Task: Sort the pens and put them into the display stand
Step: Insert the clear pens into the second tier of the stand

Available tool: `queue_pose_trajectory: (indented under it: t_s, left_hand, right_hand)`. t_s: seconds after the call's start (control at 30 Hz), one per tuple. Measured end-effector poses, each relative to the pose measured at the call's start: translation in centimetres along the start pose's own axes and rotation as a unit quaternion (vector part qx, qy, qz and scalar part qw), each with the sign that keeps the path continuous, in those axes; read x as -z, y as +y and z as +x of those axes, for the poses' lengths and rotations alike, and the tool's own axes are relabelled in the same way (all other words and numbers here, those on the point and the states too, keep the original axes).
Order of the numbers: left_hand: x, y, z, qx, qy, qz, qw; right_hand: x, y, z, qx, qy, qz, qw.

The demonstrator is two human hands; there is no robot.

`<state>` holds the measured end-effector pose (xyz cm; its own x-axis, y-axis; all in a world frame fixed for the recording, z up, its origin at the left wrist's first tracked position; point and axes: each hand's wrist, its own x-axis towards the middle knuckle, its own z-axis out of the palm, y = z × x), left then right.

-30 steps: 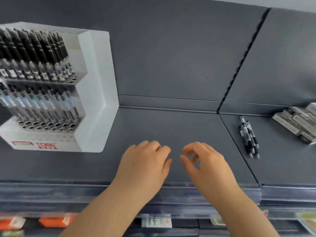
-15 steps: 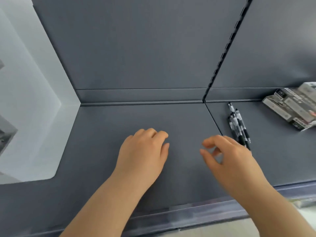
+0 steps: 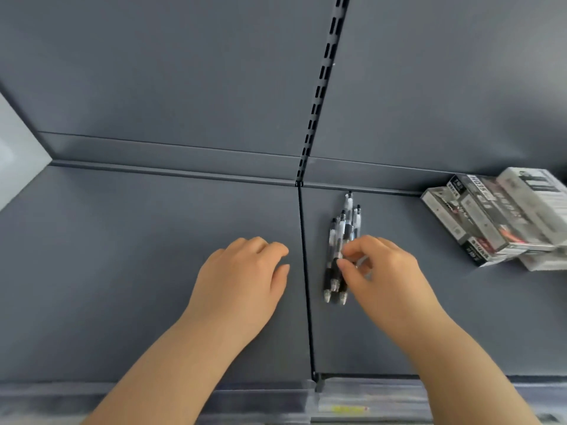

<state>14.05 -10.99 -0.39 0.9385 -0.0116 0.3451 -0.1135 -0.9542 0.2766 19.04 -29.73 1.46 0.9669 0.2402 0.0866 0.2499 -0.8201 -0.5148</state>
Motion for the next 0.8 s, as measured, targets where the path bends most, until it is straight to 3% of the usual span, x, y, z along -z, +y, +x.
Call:
queue_pose_trajectory:
  t_s: [0.13,0.33,0.67,0.8]
  left_hand:
    - [-1.2,3.5,0.7,0.018,-0.016,0.0,1.0]
    - [-1.7,7.4,2.0,0.105,-0.039,-0.018,0.994]
    - [-4.3,9.8,5.6,0.222,-0.14,0.025,0.965]
    - [-4.4,9.6,6.0,0.241,-0.136,0.021,0.961]
  right_hand:
    - [1.0,3.6,1.7,-0.021,-0.008,0.004,1.0]
    - [1.1,5.1,4.7,-0.067,-0.11,-0.027,0.991]
    - [0.2,5.7,5.4,-0.046,-0.124,-0.084,0.988]
    - [0.5,6.1,5.9,-0.042,-0.139,-0.058,0.988]
